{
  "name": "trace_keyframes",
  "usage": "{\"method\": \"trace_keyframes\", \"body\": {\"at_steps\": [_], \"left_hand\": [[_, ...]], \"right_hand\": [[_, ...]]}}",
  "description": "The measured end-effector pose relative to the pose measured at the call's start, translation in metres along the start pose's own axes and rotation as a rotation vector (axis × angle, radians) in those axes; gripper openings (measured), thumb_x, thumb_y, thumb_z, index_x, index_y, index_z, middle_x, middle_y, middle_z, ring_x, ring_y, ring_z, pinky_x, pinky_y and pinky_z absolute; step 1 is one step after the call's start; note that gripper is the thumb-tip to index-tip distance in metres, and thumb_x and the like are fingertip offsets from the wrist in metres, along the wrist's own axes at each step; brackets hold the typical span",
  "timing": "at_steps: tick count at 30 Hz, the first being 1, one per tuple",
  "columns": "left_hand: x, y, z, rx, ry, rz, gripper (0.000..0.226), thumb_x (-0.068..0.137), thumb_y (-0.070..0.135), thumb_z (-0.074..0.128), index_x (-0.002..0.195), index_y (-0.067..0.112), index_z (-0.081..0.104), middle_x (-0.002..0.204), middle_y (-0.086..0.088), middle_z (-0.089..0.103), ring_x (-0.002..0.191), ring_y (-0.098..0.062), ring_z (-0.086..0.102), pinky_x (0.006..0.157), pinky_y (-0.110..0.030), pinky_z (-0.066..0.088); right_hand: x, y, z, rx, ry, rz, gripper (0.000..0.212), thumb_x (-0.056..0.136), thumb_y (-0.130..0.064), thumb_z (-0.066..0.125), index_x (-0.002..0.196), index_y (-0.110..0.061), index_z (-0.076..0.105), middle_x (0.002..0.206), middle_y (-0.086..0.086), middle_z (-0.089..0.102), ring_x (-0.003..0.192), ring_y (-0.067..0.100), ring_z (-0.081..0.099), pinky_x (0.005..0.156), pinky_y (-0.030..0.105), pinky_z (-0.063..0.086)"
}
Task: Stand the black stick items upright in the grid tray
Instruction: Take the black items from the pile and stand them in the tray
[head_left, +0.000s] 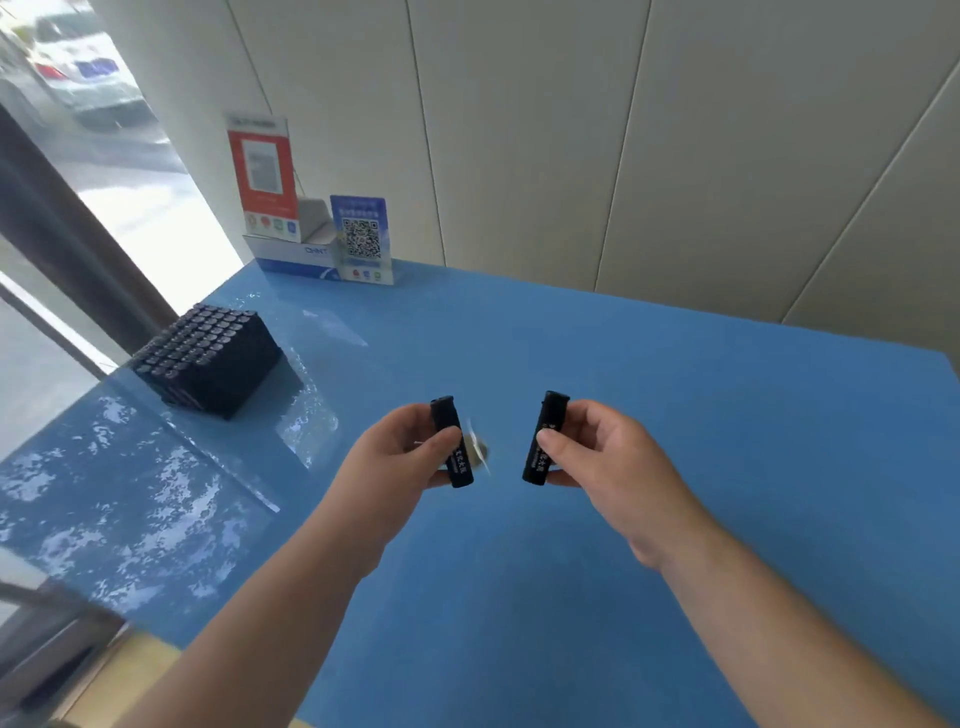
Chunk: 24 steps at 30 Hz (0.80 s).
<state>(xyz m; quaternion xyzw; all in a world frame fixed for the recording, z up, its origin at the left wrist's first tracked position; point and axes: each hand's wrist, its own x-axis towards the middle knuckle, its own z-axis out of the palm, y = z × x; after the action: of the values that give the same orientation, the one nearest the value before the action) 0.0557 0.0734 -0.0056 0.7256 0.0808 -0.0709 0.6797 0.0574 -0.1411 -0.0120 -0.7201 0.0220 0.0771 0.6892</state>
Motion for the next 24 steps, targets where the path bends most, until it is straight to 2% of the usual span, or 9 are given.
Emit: {"method": "trace_keyframes", "body": {"at_steps": [5, 10, 11, 13, 14, 18, 22, 24], "left_hand": [[-0.012, -0.008, -0.067, 0.002, 0.118, 0.026, 0.013, 0.094, 0.018, 0.065, 0.098, 0.029, 0.071, 0.103, 0.000, 0.073, 0.086, -0.019, 0.075, 0.089, -0.037, 0.055], [-0.030, -0.017, -0.155, -0.049, 0.185, 0.087, 0.025, 0.094, 0.009, 0.065, 0.092, 0.033, 0.072, 0.088, 0.009, 0.070, 0.086, -0.021, 0.074, 0.080, -0.037, 0.060], [-0.033, -0.019, -0.173, -0.055, 0.199, 0.089, 0.023, 0.094, 0.010, 0.065, 0.092, 0.031, 0.072, 0.087, 0.009, 0.070, 0.087, -0.022, 0.075, 0.080, -0.037, 0.060], [-0.038, -0.023, -0.208, -0.059, 0.221, 0.098, 0.020, 0.094, 0.010, 0.065, 0.091, 0.028, 0.073, 0.084, 0.009, 0.069, 0.089, -0.024, 0.074, 0.077, -0.036, 0.061], [-0.040, -0.022, -0.225, -0.061, 0.224, 0.103, 0.019, 0.094, 0.010, 0.065, 0.090, 0.027, 0.073, 0.083, 0.009, 0.068, 0.090, -0.024, 0.074, 0.075, -0.035, 0.062], [-0.039, -0.019, -0.280, -0.017, 0.188, 0.147, 0.021, 0.094, 0.012, 0.065, 0.088, 0.030, 0.073, 0.083, 0.011, 0.069, 0.086, -0.018, 0.074, 0.075, -0.032, 0.062], [-0.024, -0.017, -0.316, 0.007, 0.198, 0.152, 0.016, 0.094, 0.010, 0.066, 0.096, 0.026, 0.070, 0.086, 0.011, 0.069, 0.084, -0.019, 0.075, 0.076, -0.030, 0.061], [-0.014, -0.016, -0.324, 0.028, 0.194, 0.155, 0.018, 0.093, 0.009, 0.065, 0.100, 0.025, 0.070, 0.093, 0.007, 0.069, 0.084, -0.018, 0.075, 0.078, -0.033, 0.062]], "right_hand": [[0.004, -0.012, 0.066, -0.151, -0.079, -0.067, 0.011, 0.091, -0.017, 0.072, 0.099, -0.024, 0.069, 0.092, -0.010, 0.076, 0.085, 0.006, 0.071, 0.087, 0.032, 0.057], [0.011, -0.020, 0.147, -0.157, -0.103, -0.100, 0.003, 0.092, -0.029, 0.070, 0.094, -0.028, 0.072, 0.093, -0.008, 0.076, 0.088, 0.018, 0.072, 0.087, 0.044, 0.059], [0.011, -0.021, 0.164, -0.160, -0.106, -0.108, 0.003, 0.092, -0.031, 0.070, 0.093, -0.029, 0.073, 0.092, -0.007, 0.076, 0.088, 0.020, 0.072, 0.087, 0.044, 0.059], [0.010, -0.021, 0.198, -0.174, -0.104, -0.128, 0.002, 0.091, -0.034, 0.071, 0.092, -0.033, 0.073, 0.090, -0.008, 0.076, 0.087, 0.020, 0.072, 0.084, 0.034, 0.059], [0.009, -0.022, 0.215, -0.179, -0.100, -0.140, 0.002, 0.091, -0.034, 0.071, 0.091, -0.036, 0.072, 0.089, -0.008, 0.076, 0.086, 0.019, 0.072, 0.082, 0.031, 0.059], [0.010, -0.025, 0.270, -0.160, -0.075, -0.151, 0.002, 0.091, -0.028, 0.072, 0.093, -0.028, 0.072, 0.090, -0.005, 0.076, 0.085, 0.019, 0.071, 0.084, 0.046, 0.059], [0.017, -0.022, 0.302, -0.186, -0.045, -0.131, 0.002, 0.089, -0.027, 0.075, 0.091, -0.027, 0.073, 0.088, -0.010, 0.076, 0.084, 0.009, 0.070, 0.088, 0.045, 0.058], [0.021, -0.020, 0.309, -0.197, -0.034, -0.124, 0.005, 0.089, -0.026, 0.075, 0.089, -0.030, 0.073, 0.087, -0.010, 0.075, 0.084, 0.011, 0.070, 0.089, 0.047, 0.058]]}}
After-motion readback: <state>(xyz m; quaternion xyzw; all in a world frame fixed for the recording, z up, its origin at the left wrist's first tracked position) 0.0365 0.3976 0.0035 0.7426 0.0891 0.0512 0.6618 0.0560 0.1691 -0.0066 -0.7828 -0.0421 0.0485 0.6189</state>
